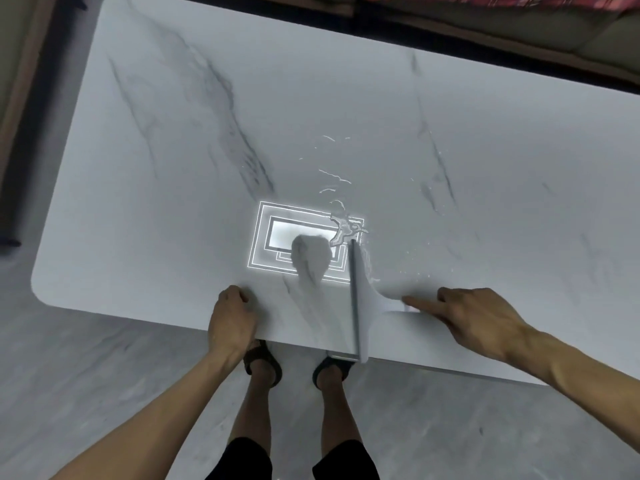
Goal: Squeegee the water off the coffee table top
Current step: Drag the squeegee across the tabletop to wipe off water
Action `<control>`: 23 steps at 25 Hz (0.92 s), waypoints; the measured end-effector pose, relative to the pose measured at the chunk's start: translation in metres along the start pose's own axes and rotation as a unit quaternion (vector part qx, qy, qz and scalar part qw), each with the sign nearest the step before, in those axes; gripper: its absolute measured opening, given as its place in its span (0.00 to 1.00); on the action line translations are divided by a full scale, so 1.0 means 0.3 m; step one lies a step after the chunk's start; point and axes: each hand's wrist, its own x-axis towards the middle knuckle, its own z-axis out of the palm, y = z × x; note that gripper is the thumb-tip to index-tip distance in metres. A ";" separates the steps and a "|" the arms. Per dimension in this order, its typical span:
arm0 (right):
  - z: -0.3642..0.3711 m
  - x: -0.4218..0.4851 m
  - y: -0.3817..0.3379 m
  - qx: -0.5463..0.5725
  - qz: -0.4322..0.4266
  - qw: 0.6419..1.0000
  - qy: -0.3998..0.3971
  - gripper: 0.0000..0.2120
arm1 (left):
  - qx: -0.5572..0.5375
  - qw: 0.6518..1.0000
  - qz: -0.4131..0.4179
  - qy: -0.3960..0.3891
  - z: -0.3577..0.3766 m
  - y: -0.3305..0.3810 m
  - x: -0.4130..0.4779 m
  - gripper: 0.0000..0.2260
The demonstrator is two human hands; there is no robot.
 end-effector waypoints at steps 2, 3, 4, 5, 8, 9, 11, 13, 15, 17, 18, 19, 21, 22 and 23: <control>-0.036 0.084 -0.133 0.018 -0.065 0.998 0.010 0.36 | -0.027 0.998 -0.033 0.054 -0.050 -0.036 0.016 0.10; -0.056 0.154 -0.219 0.031 -0.102 0.994 0.009 0.36 | -0.037 0.995 -0.049 0.081 -0.081 -0.062 0.025 0.10; -0.075 0.232 -0.314 0.042 -0.133 0.990 0.006 0.35 | -0.047 0.991 -0.063 0.104 -0.113 -0.091 0.037 0.10; -0.093 0.313 -0.417 0.054 -0.160 0.986 0.000 0.34 | -0.056 0.988 -0.078 0.123 -0.146 -0.124 0.050 0.10; -0.132 0.536 -0.726 0.070 -0.223 0.972 0.000 0.34 | -0.069 0.980 -0.111 0.149 -0.240 -0.240 0.094 0.08; -0.144 0.594 -0.799 0.069 -0.229 0.971 0.016 0.34 | -0.070 0.980 -0.115 0.147 -0.264 -0.269 0.107 0.07; -0.162 0.669 -0.880 0.073 -0.221 0.971 0.047 0.33 | -0.064 0.982 -0.119 0.129 -0.293 -0.300 0.129 0.04; -0.164 0.685 -0.861 0.087 -0.208 0.973 0.055 0.32 | -0.058 0.987 -0.115 0.099 -0.292 -0.293 0.144 0.02; -0.157 0.649 -0.740 0.115 -0.181 0.975 0.054 0.33 | -0.070 0.990 -0.106 0.057 -0.261 -0.251 0.149 0.00; -0.135 0.581 -0.549 0.131 -0.130 0.981 0.057 0.32 | -0.065 0.994 -0.085 0.016 -0.212 -0.175 0.149 0.03; -0.121 0.539 -0.441 0.129 -0.101 0.984 0.065 0.31 | -0.059 0.996 -0.072 -0.002 -0.186 -0.133 0.149 0.03; -0.102 0.491 -0.335 0.120 -0.072 0.987 0.078 0.30 | -0.055 0.997 -0.059 -0.022 -0.160 -0.088 0.146 0.03; -0.056 0.383 -0.144 0.120 -0.015 0.988 0.101 0.27 | -0.049 0.996 -0.029 -0.062 -0.112 0.002 0.140 0.04; -0.032 0.333 -0.064 0.124 0.011 0.987 0.104 0.26 | -0.048 0.996 -0.025 -0.076 -0.095 0.041 0.137 0.04; -0.010 0.283 0.011 0.122 0.034 0.987 0.101 0.26 | -0.055 0.994 -0.030 -0.085 -0.082 0.080 0.134 0.03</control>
